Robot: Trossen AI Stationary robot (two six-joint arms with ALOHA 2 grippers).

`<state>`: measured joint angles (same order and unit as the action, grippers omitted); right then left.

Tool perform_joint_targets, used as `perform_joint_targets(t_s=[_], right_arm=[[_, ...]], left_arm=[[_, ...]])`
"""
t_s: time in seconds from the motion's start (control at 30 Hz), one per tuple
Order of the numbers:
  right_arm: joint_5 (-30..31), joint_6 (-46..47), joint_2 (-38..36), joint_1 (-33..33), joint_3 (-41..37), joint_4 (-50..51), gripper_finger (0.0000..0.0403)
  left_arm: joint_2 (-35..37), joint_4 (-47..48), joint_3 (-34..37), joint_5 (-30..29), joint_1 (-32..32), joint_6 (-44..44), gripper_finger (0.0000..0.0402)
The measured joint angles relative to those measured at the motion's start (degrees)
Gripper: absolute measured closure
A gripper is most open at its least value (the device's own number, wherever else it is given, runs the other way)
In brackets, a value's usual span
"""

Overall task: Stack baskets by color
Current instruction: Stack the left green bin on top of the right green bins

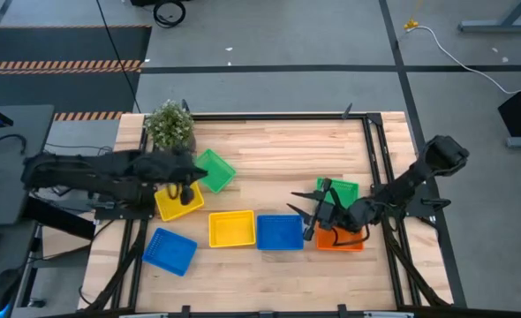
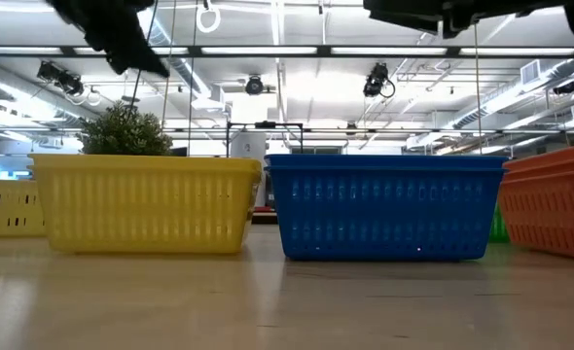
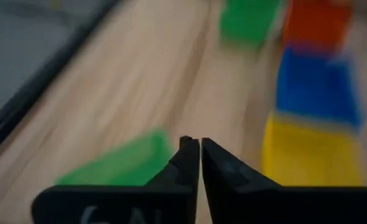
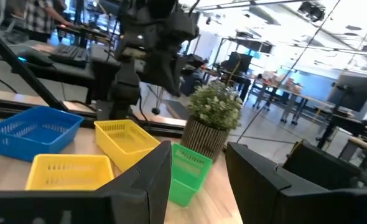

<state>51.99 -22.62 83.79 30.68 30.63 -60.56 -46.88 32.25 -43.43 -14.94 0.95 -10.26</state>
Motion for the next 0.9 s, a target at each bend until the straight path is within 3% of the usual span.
perform_joint_targets(t_s=[0.13,0.23,0.37,0.6,0.73,0.9], right_arm=[[0.9,0.5,0.5,1.1,0.0,0.6,0.0245],[1.0,2.0,0.5,1.2,0.0,1.2,0.0245],[2.4,2.1,0.5,2.2,0.0,1.2,0.0245],[18.6,0.5,0.5,8.2,0.0,1.2,0.0245],[23.2,-0.7,0.5,11.9,0.0,1.2,0.0245],[26.5,-1.1,0.5,15.3,0.0,1.2,0.0245]], left_arm=[[-13.1,16.9,-12.0,1.0,0.0,4.9,0.0351],[-22.2,23.2,-17.8,3.9,0.0,7.8,0.0321],[-32.5,20.9,-21.4,7.0,-0.9,4.1,0.0271],[-45.9,13.2,-21.7,13.8,-4.5,-9.1,0.0193],[-50.9,9.2,-21.7,11.3,-6.3,-10.9,0.0182],[-53.3,7.9,-22.5,8.7,-7.5,-12.5,0.0197]])
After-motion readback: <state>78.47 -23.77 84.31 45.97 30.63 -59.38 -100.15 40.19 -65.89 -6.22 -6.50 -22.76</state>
